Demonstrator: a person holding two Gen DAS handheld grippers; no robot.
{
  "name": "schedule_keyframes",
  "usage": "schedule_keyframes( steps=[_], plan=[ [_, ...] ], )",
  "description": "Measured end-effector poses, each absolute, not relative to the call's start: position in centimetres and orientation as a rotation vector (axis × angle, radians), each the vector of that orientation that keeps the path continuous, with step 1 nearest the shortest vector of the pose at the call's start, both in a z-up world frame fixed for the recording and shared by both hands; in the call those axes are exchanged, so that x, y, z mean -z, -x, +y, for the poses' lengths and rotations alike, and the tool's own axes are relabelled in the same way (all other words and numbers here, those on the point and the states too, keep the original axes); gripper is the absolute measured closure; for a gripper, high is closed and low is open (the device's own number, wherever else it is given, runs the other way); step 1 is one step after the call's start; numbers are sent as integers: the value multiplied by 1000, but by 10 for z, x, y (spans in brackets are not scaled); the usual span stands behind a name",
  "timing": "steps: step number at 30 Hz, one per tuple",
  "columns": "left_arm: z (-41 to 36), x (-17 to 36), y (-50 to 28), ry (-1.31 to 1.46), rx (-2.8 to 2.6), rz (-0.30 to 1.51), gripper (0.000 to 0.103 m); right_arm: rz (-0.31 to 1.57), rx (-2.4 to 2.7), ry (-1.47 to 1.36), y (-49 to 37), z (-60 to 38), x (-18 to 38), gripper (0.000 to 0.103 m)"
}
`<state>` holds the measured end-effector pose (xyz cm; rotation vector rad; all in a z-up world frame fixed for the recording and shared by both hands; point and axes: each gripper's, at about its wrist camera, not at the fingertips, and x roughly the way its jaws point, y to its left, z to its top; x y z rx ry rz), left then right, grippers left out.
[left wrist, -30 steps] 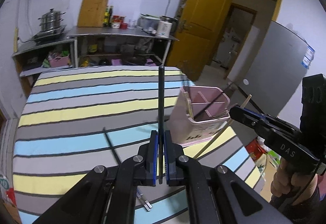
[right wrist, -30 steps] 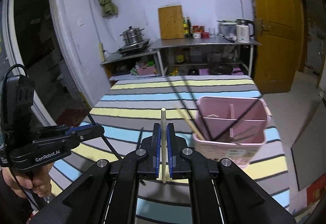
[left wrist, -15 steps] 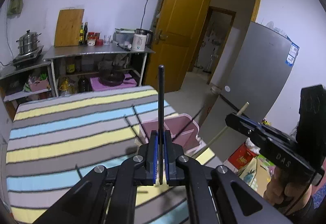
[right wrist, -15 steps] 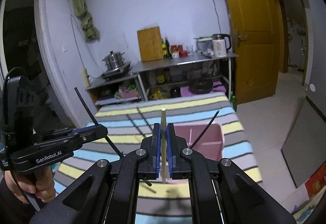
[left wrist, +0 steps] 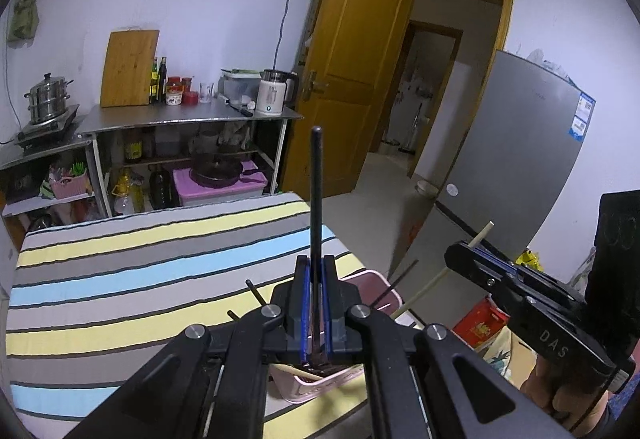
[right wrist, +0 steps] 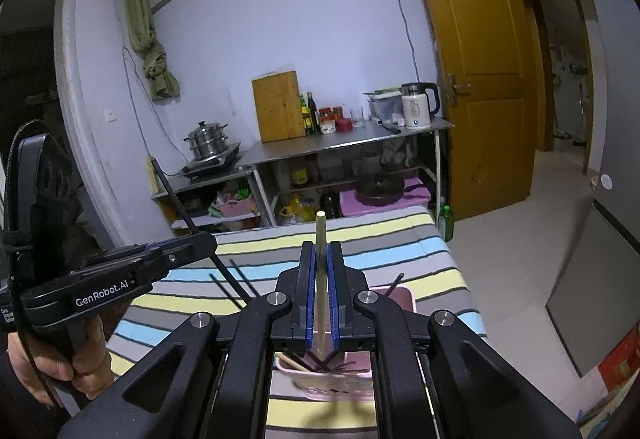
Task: Organize utensils
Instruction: 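Lift the wooden chopstick with the right gripper and carry it over the caddy, then lower the wooden chopstick into the caddy and open the right gripper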
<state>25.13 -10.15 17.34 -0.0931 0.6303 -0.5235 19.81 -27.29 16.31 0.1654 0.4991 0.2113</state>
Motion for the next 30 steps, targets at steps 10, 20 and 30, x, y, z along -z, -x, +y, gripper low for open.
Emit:
schedule_keyframes(
  steps=[10, 20, 30],
  plan=[
    [-112, -136, -270, 64, 523, 676, 98, 559, -192, -159, -219, -276, -129, 97],
    [-113, -104, -278, 53, 517, 743, 98, 639, -191, -167, -231, -277, -98, 97],
    [-105, -109, -269, 59, 506, 721, 97, 680, -175, -161, -232, -278, -90, 91]
  ],
)
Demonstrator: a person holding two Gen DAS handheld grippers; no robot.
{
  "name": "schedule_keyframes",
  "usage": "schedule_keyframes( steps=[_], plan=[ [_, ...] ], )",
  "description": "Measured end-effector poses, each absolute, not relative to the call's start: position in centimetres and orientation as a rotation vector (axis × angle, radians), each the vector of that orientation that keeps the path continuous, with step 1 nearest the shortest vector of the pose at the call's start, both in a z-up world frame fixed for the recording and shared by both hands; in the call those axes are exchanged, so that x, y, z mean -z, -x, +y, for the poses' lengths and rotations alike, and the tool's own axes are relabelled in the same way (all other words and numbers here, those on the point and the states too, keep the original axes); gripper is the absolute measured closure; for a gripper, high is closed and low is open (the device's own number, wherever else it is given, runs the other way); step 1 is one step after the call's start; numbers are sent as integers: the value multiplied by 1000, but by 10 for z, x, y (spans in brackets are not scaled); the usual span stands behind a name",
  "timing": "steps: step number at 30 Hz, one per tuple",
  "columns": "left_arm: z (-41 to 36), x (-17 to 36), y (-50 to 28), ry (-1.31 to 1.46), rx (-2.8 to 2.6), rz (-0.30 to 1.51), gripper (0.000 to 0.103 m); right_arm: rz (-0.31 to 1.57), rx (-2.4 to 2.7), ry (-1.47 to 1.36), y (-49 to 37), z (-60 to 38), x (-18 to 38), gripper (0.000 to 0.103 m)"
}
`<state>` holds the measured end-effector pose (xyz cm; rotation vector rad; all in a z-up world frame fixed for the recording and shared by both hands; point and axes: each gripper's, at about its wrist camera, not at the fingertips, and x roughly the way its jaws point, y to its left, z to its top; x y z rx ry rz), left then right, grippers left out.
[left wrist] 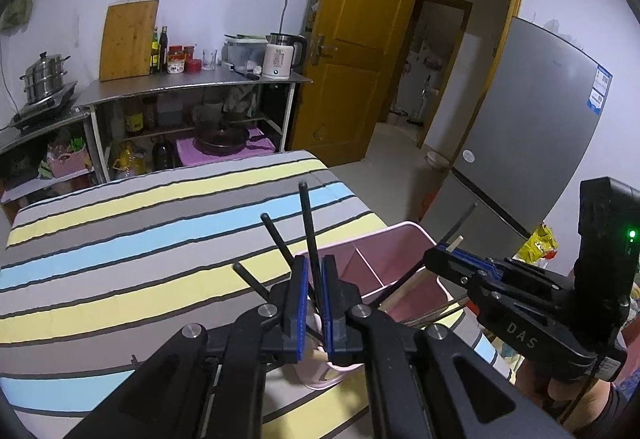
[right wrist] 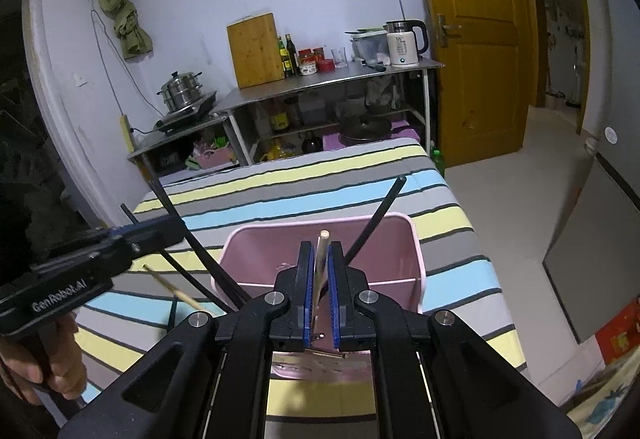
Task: Organize utensils
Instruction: 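Lower the wooden chopstick into the caddy and open the right gripper, then move the left gripper down to a black chopstick while the right gripper approaches another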
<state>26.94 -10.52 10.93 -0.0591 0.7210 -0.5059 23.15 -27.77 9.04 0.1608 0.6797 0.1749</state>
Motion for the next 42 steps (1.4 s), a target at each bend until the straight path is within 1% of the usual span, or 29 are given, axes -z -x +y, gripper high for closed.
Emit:
schedule_keyframes(
  steps=[6, 14, 20, 28, 35, 39, 42],
  plan=[
    [-89, -125, -255, 87, 492, 685, 97, 649, -169, -146, -223, -278, -104, 87],
    [-58, -147, -226, 116, 463, 623, 97, 596, -189, -144, -195, -271, -126, 87],
    [-36, -147, -199, 124, 434, 610, 97, 580, -222, -135, -171, -260, -130, 87],
    [-5, -121, -168, 135, 376, 647, 97, 603, -280, -100, -147, -235, -116, 87],
    [21, -79, -157, 154, 305, 732, 97, 660, -352, -84, -140, -209, -93, 87],
    [34, -56, -157, 179, 271, 779, 92, 694, -390, -74, -140, -193, -79, 87],
    [41, -36, -158, 193, 250, 814, 90, 715, -408, -72, -141, -185, -69, 87]
  ],
)
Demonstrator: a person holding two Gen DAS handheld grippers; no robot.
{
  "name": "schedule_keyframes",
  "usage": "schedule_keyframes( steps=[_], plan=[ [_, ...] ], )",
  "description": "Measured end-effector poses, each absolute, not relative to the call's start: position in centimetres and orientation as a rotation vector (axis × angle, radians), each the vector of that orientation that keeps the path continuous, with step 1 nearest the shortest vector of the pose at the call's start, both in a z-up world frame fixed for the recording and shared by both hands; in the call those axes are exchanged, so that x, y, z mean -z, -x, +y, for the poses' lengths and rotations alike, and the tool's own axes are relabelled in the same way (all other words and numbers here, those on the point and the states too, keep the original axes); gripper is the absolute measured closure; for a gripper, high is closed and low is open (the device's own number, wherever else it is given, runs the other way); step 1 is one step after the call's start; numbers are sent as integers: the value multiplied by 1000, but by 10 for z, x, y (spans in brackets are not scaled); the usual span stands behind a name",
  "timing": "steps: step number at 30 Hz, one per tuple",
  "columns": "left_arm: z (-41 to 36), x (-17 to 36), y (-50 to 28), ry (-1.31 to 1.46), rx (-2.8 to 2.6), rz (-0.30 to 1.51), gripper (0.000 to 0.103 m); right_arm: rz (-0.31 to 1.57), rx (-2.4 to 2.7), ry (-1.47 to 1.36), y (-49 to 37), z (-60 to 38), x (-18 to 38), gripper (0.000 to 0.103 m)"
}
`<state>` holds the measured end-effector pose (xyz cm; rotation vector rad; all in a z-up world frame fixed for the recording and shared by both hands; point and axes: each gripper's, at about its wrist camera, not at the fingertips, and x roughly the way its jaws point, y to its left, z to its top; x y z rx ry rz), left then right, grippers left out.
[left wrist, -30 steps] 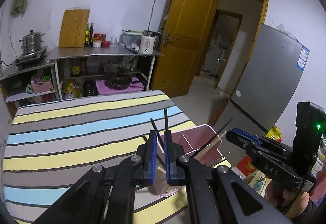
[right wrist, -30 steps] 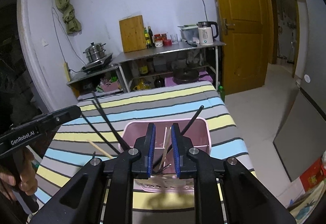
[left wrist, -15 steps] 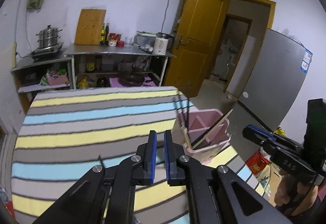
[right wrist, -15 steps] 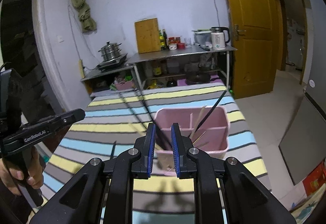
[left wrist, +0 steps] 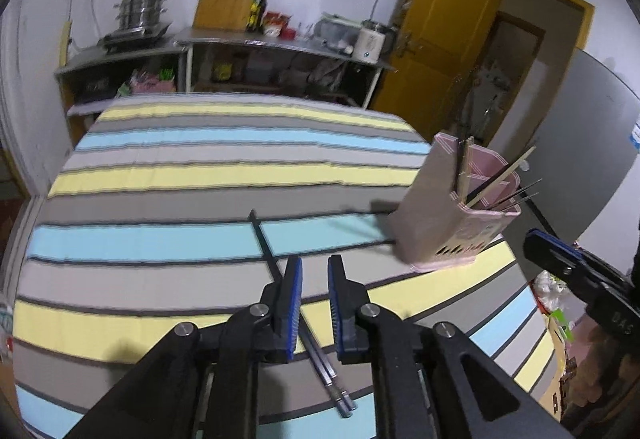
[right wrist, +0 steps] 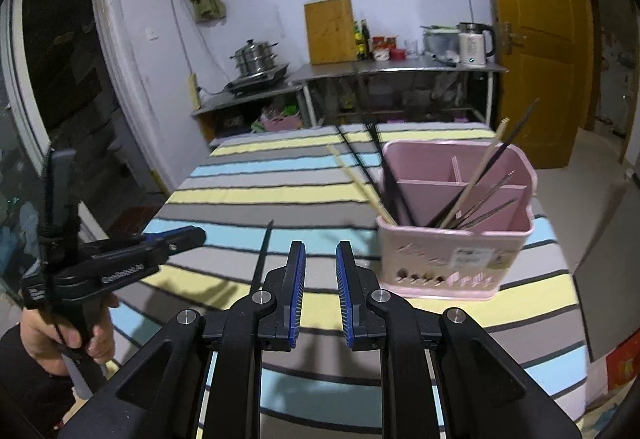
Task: Organize utensils
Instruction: 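Move the left gripper down to a black chopstick while the right gripper approaches another, then close the left gripper on a black chopstick while the right gripper closes on another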
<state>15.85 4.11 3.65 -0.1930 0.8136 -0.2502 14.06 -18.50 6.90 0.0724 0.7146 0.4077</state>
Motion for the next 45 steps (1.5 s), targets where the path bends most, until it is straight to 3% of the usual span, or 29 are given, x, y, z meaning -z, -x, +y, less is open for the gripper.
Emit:
schedule_keyframes(
  steps=[7, 18, 25, 40, 41, 45],
  plan=[
    [45, 9, -168, 202, 203, 892, 82, 770, -434, -65, -150, -174, -46, 87],
    [36, 55, -190, 196, 147, 978, 78, 809, -440, -71, -160, -172, -27, 87],
    [26, 57, -188, 144, 109, 940, 70, 815, -443, -79, -163, -174, -23, 87],
    [17, 58, -182, 52, 48, 921, 68, 820, -444, -97, -162, -176, -17, 87],
    [16, 58, -183, 36, 45, 922, 69, 821, -446, -96, -162, -175, -17, 87],
    [27, 57, -181, 40, 22, 930, 92, 826, -463, -93, -162, -170, -16, 87]
  ],
)
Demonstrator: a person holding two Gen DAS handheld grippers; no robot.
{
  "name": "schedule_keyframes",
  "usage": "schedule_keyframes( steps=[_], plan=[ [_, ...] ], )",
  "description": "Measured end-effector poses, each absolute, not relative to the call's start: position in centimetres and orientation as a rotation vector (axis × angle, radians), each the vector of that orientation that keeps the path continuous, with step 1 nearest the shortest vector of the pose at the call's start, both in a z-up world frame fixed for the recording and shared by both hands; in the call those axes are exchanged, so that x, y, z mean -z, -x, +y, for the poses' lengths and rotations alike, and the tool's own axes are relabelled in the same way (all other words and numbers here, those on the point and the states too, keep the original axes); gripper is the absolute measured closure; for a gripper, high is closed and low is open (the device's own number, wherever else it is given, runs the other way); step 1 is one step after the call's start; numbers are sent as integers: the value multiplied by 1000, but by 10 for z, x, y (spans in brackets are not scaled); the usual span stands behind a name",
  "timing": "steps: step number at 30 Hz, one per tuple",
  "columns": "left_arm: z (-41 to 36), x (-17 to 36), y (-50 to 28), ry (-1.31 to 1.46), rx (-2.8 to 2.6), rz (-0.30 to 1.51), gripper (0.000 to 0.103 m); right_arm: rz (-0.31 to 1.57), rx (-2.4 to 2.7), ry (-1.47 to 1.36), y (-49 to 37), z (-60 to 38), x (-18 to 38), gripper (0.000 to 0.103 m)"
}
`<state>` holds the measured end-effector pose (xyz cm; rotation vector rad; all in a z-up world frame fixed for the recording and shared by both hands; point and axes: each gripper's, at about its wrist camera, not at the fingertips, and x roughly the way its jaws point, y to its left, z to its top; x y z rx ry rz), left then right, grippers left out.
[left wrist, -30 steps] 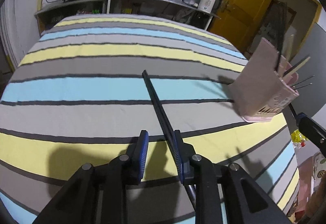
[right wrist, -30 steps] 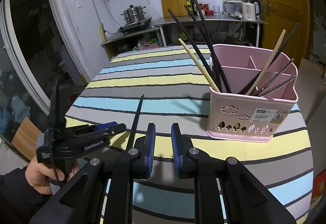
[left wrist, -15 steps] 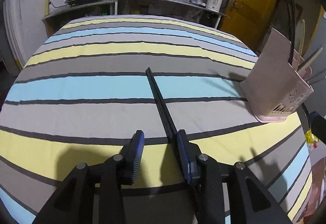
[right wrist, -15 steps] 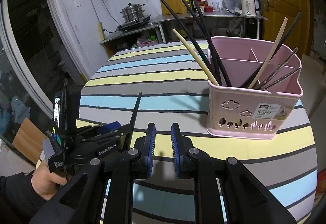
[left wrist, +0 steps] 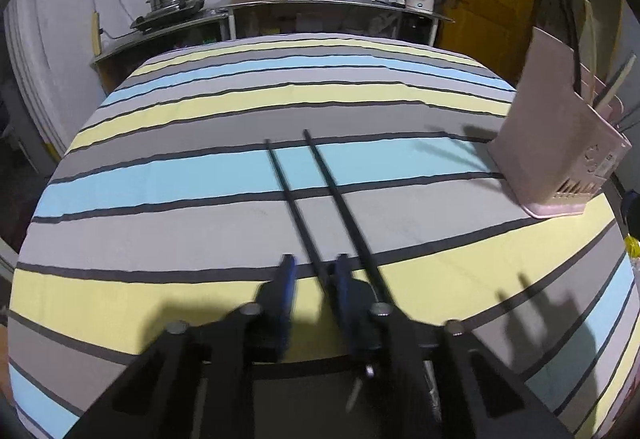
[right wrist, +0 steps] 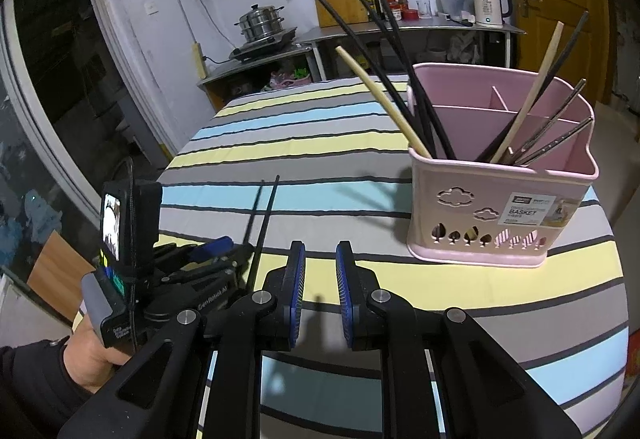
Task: Organize utensils
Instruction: 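Close the left gripper on a black chopstick while the right gripper closes on another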
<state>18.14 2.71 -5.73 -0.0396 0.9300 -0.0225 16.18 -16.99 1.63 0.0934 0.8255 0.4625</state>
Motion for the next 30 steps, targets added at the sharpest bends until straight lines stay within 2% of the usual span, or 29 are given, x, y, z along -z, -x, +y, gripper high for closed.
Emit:
schedule_keyframes(
  steps=[6, 16, 30],
  plan=[
    [62, 57, -170, 102, -35, 936, 96, 847, -503, -76, -161, -151, -7, 87],
    [117, 58, -160, 202, -49, 942, 96, 899, -561, -59, -181, -111, 17, 87],
    [125, 59, -206, 189, 0, 960, 95, 952, -574, -6, -228, -59, 42, 87]
  ],
)
